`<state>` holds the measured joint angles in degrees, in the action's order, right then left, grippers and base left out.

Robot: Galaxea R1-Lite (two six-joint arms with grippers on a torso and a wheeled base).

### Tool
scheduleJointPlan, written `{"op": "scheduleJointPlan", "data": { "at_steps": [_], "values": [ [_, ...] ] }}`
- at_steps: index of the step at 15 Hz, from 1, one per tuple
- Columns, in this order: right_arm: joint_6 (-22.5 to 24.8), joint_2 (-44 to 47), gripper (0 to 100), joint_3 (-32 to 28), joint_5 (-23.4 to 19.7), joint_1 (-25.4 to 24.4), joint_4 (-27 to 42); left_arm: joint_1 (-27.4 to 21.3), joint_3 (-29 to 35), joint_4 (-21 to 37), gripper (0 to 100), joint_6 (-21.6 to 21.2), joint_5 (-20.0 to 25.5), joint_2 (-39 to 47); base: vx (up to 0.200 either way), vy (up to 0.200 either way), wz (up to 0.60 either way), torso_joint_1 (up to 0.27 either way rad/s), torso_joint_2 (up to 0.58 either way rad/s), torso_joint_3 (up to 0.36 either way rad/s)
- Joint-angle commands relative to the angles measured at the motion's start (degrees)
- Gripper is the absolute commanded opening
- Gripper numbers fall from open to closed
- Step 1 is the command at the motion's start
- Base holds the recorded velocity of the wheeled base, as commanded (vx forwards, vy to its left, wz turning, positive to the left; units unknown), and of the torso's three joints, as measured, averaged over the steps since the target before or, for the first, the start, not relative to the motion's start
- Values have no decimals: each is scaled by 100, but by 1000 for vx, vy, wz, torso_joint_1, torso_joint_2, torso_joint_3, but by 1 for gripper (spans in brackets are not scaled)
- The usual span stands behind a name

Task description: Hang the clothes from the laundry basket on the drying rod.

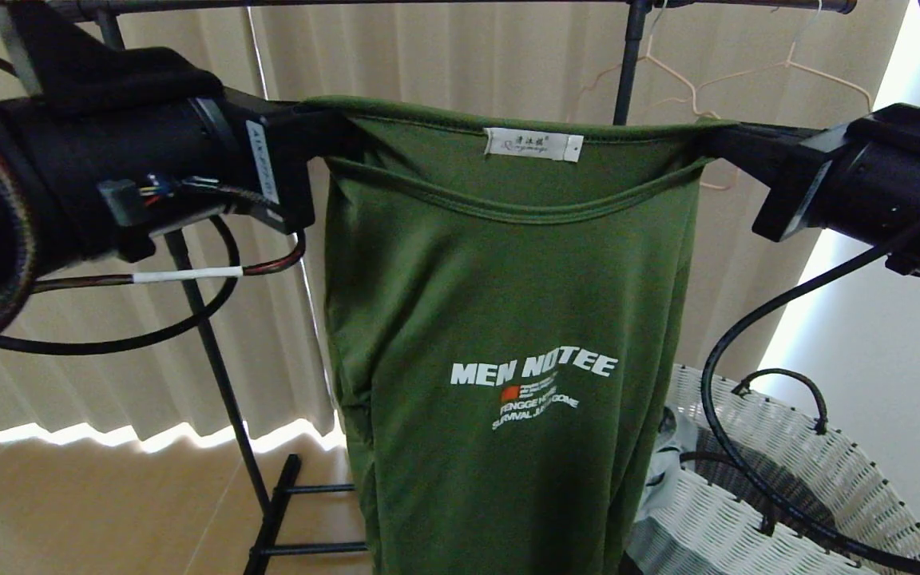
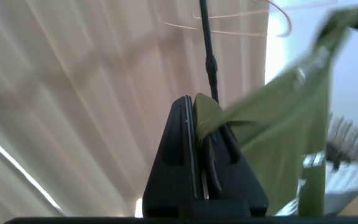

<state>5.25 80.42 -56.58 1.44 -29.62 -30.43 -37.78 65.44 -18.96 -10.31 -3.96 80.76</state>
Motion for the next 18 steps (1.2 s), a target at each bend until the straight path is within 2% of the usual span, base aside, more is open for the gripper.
{"op": "scheduleJointPlan", "data": {
  "at_steps": [1, 3, 11, 12, 16, 18],
  "values": [
    [2, -150, 0, 94, 6, 0, 11, 16, 127, -56, 0, 126, -34, 423, 0, 0, 0, 0, 0, 0],
    [11, -264, 0, 305, -3, -8, 2, 25, 101, -64, 0, 196, -34, 493, 0, 0, 0, 0, 0, 0],
    [-7, -317, 0, 314, -12, 0, 37, 113, 294, -47, 0, 179, -34, 502, 0, 0, 0, 0, 0, 0],
    [-7, -317, 100, 314, -12, 0, 46, 113, 285, -47, 0, 179, -34, 502, 0, 0, 0, 0, 0, 0],
    [-7, -519, 100, 551, -21, 0, 19, 289, 250, -20, 0, 188, -105, 502, 0, 0, 0, 0, 0, 0],
    [-7, -756, 100, 736, -65, 0, 37, 456, 259, -12, 0, 188, -377, 546, 0, 0, 0, 0, 0, 0]
  ]
}}
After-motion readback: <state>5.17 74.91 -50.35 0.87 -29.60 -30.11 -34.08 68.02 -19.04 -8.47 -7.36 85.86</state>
